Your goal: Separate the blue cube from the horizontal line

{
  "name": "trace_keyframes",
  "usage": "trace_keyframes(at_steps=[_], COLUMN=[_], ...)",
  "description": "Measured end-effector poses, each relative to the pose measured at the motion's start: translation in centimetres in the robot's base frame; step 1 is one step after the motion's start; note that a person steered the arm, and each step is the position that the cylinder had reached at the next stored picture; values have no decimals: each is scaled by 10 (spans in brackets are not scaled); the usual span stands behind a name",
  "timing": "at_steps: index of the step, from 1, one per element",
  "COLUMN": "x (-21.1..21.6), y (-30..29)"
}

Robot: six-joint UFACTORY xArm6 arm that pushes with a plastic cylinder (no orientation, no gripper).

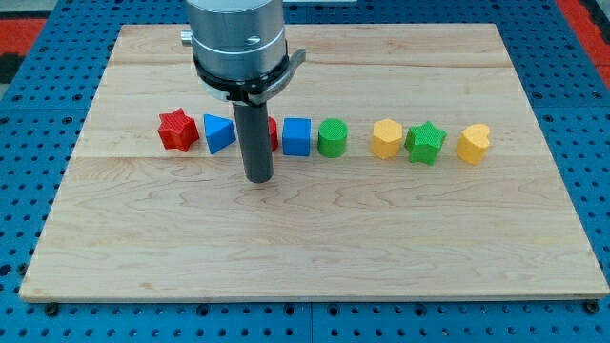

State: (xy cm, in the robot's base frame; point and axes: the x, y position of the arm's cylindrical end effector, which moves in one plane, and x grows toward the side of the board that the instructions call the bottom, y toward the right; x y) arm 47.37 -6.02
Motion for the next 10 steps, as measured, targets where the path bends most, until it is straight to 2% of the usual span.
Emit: trace_keyframes(at_steps=[10], x=[-5], y=[14])
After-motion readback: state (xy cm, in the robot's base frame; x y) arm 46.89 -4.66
